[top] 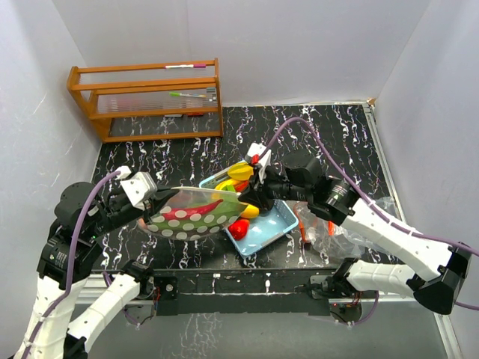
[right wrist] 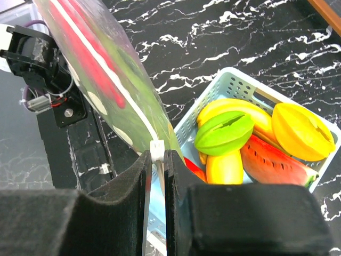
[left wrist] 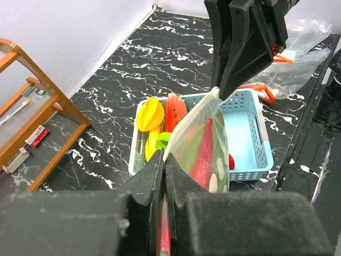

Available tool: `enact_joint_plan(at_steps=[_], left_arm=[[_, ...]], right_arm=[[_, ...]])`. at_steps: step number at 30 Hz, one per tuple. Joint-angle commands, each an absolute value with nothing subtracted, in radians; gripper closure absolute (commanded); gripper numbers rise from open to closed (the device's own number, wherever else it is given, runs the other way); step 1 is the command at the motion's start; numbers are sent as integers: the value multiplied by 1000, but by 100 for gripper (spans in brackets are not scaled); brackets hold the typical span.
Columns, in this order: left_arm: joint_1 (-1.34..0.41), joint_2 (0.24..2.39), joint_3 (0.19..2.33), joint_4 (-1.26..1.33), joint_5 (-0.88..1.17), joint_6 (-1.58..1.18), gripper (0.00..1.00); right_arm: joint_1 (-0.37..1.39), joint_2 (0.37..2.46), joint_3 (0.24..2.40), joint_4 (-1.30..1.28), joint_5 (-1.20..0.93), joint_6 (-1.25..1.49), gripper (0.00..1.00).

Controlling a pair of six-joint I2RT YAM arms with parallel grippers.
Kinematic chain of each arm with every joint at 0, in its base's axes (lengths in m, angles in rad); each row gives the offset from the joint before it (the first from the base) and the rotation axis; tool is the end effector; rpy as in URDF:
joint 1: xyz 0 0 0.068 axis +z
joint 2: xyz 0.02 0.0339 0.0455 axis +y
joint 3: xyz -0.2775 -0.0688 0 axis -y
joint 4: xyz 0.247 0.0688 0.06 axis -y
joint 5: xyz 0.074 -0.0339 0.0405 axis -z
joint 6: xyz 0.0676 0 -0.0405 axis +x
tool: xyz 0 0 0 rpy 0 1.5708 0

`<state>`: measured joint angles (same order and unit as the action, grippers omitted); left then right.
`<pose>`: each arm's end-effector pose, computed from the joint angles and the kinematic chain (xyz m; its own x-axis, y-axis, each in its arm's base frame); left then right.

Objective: Place the food in the zip-top bag and seal the zipper
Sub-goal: Zip the zipper food storage bag at the center of the board.

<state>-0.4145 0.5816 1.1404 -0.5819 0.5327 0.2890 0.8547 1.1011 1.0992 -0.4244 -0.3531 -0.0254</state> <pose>0.0758 -0.0709 0.4447 0.2111 0.1754 -0.9616 0.7840 0.5571 0.2737 0.1574 0.2165 0.3637 -0.2481 -0.3215 -0.9138 -0.9211 0.3704 0.1198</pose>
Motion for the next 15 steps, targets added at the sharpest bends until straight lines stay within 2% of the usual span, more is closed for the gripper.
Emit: enact_joint_plan(at_steps=[1,15], left_arm=[[-414,567,1210,-527,492,313,100],[-414,558,1207,-500,411,313,100]], right_arm=[[827,1063,1082,-466,-306,-45,92],[806,1033,1050,-493,-312,-45,92]])
